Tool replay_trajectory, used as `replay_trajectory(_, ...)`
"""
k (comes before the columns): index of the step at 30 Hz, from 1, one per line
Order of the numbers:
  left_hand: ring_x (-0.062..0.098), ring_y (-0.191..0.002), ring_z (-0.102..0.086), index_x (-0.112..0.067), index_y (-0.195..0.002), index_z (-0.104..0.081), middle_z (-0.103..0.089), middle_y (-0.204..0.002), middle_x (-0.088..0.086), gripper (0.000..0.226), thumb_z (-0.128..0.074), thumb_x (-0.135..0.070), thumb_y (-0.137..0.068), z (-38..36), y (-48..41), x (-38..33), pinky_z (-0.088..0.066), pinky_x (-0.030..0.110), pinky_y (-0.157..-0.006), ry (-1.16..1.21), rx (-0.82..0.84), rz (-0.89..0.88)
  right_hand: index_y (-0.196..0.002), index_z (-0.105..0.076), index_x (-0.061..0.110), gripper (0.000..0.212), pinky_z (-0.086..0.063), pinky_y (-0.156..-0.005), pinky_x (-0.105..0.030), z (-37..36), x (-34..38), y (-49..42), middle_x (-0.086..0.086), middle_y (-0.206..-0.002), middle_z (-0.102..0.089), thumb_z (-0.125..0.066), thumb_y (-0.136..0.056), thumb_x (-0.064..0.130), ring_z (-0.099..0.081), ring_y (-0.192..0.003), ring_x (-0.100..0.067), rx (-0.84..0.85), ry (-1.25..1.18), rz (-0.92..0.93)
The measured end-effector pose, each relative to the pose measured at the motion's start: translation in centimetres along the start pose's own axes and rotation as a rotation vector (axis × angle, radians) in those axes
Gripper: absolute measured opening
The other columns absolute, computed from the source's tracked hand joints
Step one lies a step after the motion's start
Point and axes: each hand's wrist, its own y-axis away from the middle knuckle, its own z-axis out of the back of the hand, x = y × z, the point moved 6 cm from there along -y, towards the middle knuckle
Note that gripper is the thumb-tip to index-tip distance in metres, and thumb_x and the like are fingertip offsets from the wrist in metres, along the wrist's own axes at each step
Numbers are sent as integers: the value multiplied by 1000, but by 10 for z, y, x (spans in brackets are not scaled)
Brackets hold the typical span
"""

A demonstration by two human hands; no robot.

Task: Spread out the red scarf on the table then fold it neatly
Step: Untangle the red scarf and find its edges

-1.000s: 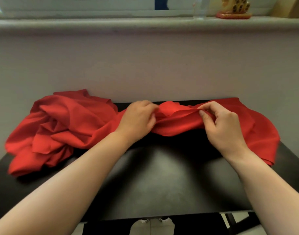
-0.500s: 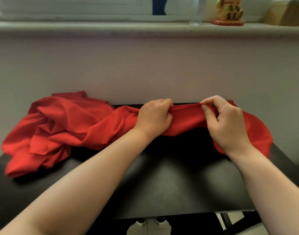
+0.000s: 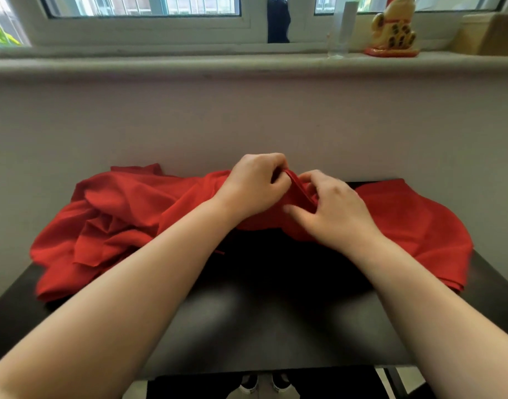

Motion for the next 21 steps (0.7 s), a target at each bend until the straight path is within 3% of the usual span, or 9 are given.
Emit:
replay_trajectory(3, 16, -65, -49, -12, -90, -59, -55, -70, -6, 14, -52, -10, -77, 4, 5, 2, -42, 28, -66, 26, -39, -22, -88, -63, 17, 9, -46, -69, -35, 7, -3, -7, -3, -83, -69, -59, -83, 23, -64, -85, -30, -114, -74, -23)
replay_trajectory(7, 27, -76, -58, -12, -90, -55, -60, -81, 2, 20, -50, -8, -71, -2, 20, 7, -45, 34, -68, -90, -37, -81, -87, -65, 18, 14, -48, -70, -32, 17, -8, -8, 7, -73, -63, -55, -81, 10, -60, -72, -17, -151, -179, -44)
replay_trajectory(11, 30, -72, -60, -14, -84, -60, -64, -78, 5, 24, -43, -23, -68, -15, 33, 14, -49, 35, -65, -227, -41, -80, -84, -67, 21, 9, -52, -70, -37, 14, -14, -1, 9, -72, -67, -60, -80, 17, -60, -67, -12, -130, -193, -28)
replay_trajectory(16, 25, -75, -59, -9, -79, -60, -63, -83, 4, 12, -56, -6, -68, 1, 43, 6, -47, 35, -71, -48, -293, -76, -79, -66, 23, 17, -53, -68, -40, 15, -22, 0, 5, -68, -68, -59, -78, 39, -65, -69, -18, -134, -196, -43)
replay_trajectory(19, 24, -76, -60, -9, -75, -63, -64, -83, 4, 6, -58, -11, -73, -3, 49, 5, -48, 34, -72, -73, -280, -93, -79, -68, 23, 13, -53, -68, -40, 19, -21, 0, 5, -70, -69, -61, -80, 35, -66, -72, -18, -151, -177, -40)
replay_trajectory(21, 25, -78, -61, -11, -74, -67, -67, -84, 4, 13, -57, -20, -75, -10, 49, 12, -49, 33, -74, -133, -213, -47, -80, -68, 23, 17, -53, -69, -39, 19, -17, 1, 6, -71, -69, -57, -77, 36, -66, -72, -17, -139, -175, -17)
